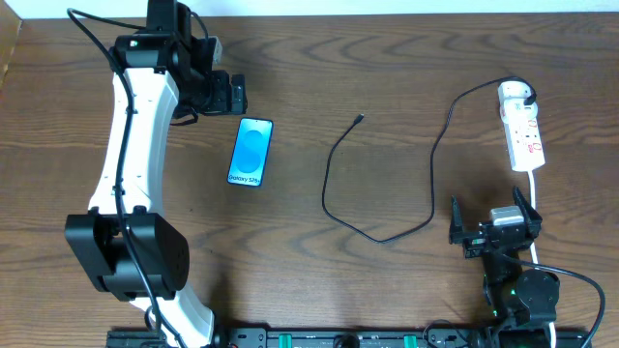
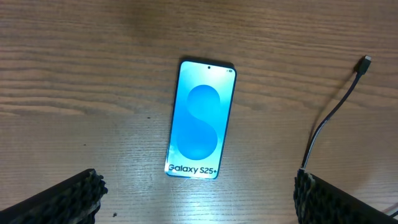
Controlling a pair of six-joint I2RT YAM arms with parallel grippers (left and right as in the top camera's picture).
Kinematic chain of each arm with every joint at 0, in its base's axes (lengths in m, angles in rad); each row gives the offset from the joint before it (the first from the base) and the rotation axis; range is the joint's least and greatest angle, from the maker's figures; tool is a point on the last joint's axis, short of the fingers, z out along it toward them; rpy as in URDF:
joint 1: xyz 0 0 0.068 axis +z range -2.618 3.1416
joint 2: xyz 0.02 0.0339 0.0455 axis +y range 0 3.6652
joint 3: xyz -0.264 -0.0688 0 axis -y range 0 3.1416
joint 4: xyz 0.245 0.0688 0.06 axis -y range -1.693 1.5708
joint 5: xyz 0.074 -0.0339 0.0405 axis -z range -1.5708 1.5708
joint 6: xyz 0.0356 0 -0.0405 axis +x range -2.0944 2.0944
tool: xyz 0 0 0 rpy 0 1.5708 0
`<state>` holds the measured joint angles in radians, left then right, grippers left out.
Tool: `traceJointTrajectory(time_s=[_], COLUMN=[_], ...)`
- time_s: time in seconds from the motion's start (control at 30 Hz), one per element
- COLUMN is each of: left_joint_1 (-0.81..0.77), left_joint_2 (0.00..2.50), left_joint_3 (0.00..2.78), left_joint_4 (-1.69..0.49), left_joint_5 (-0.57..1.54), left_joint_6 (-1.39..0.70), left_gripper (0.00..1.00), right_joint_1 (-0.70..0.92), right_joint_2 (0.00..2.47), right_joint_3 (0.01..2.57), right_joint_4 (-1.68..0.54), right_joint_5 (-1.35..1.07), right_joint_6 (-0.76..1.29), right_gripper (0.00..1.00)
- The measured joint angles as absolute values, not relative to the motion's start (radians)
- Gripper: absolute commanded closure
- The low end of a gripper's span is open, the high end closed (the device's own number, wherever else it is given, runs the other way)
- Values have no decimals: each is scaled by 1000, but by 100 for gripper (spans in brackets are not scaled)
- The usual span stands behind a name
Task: Plug charger to phone and switch on socket
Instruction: 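Lower the open left gripper down over the phone's lower end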
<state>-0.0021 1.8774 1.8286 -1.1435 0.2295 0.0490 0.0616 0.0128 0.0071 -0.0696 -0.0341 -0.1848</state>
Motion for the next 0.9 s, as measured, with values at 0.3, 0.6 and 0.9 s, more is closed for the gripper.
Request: traceJointTrajectory(time_s=[0.3,0.6,0.9], left_joint_1=[-6,-75,-80], left_joint_2=[1877,1917,2069], left_joint_3=[1749,1736,1736], left_joint_4=[-1100,-1099,-1106], left_joint_5=[210,101,83], left_joint_6=[49,41,-25], left_gripper=[1,1,1], right_joint_1=[62,62,62], right_joint_2=[13,13,13], right_joint_3=[7,7,7], right_joint_4=[-69,-70,-70], right_joint_5=[-34,-34,-35], right_joint_6=[-184,-184,-184], right_gripper=[1,1,1])
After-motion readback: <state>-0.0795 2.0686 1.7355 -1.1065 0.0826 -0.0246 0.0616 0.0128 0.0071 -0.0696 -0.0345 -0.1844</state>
